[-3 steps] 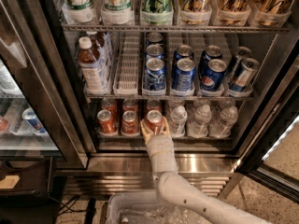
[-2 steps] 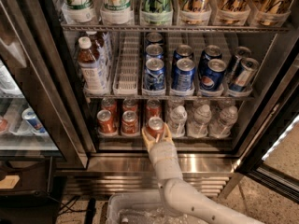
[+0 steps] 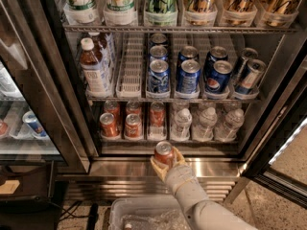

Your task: Pick coke can from bottom shelf of fridge

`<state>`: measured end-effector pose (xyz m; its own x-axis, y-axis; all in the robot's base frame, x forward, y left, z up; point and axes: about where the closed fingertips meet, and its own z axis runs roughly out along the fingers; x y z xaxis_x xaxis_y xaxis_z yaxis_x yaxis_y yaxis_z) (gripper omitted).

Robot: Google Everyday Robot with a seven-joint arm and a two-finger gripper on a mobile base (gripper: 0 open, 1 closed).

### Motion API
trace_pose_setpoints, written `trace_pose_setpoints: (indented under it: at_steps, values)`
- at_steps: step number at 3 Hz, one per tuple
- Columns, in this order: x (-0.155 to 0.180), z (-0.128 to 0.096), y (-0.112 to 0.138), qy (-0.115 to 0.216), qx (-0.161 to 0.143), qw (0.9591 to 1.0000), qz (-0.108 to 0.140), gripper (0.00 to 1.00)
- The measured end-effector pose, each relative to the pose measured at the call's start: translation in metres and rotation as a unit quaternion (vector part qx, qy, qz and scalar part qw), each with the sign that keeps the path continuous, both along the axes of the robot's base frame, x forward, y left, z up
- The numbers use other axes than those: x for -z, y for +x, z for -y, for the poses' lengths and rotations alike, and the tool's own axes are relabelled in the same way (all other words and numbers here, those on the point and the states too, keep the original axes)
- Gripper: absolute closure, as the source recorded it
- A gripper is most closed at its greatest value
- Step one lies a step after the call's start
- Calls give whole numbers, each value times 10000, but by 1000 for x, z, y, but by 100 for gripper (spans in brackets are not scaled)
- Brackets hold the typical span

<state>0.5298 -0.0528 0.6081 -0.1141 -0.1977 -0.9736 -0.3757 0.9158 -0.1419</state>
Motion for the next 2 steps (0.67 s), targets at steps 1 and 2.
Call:
trace_pose_setpoints:
  at_steps: [1, 2]
  values:
    - [-13, 14, -14, -311, -414, 9984, -229, 100]
    - [-28, 8, -23, -640, -1015, 9924, -258, 100]
